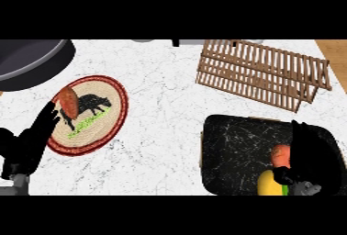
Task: Pick the squash from the tray and place it in the tiered shelf
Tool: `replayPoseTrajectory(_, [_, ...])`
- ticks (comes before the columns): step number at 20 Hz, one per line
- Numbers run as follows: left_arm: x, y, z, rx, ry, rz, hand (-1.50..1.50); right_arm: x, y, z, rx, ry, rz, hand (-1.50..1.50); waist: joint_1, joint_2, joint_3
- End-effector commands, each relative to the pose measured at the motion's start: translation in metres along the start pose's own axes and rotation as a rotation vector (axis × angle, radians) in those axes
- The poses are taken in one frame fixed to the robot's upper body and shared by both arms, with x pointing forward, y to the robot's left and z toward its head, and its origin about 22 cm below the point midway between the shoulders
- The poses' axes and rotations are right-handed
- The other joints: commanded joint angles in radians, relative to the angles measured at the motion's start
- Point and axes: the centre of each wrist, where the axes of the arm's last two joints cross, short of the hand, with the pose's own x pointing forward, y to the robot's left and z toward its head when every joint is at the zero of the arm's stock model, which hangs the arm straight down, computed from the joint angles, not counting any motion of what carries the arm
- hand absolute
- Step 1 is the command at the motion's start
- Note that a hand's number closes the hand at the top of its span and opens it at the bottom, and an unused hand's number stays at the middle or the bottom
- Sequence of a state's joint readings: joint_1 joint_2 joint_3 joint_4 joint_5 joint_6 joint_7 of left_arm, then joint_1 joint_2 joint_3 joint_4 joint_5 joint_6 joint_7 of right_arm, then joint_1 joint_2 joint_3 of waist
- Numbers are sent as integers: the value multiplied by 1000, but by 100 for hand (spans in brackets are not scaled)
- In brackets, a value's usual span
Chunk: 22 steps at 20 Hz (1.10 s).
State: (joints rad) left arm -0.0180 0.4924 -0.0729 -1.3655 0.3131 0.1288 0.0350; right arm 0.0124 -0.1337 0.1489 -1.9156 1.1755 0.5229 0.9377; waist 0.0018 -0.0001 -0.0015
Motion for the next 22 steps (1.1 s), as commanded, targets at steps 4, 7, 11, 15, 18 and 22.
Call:
replayPoseTrajectory(4, [8, 8, -3, 3, 8, 0, 0, -9, 3, -18, 48, 95, 60, -150, -2, 0, 1])
replayPoseTrajectory(7, [-16, -5, 7, 2, 4, 1, 0, -7, 3, -37, 40, 85, 52, -150, -1, 1, 1])
replayPoseTrajectory(11, [-21, 5, 5, 0, 2, 1, 0, -14, 35, -35, 27, 74, 56, -150, -1, 0, 1])
replayPoseTrajectory(15, [-7, 8, -5, 0, 10, -3, 0, -24, 30, -47, 16, 60, 45, -150, -3, 0, 1])
replayPoseTrajectory(18, [13, 3, 13, -15, 23, 10, 0, -10, 37, -53, 51, 81, 54, -150, 4, 0, 2])
replayPoseTrajectory(22, [-5, 11, 8, 0, 2, -13, 0, -19, 42, -48, 64, 80, 42, -150, -1, 0, 1])
